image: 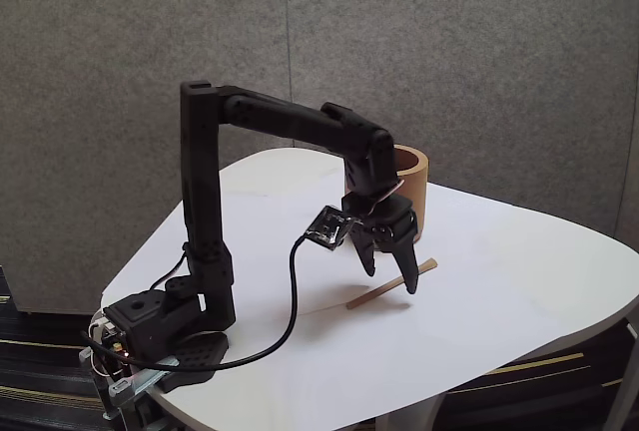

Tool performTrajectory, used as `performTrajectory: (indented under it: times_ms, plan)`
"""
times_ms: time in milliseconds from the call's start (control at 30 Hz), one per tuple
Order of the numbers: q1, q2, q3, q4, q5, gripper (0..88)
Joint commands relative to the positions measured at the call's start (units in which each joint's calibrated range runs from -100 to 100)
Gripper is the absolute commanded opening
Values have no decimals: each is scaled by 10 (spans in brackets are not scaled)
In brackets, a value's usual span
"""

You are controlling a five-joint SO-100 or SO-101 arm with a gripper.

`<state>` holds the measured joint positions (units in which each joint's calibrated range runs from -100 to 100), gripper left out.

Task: Grab the pen and put it in the pen holder.

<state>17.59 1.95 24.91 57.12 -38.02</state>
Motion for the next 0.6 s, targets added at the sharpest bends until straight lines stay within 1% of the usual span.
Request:
performTrajectory:
  times_ms: [0,567]
  plan:
    - [2,22,-70,-5,-1,329]
    - [-10,96,-78,-5,-2,329]
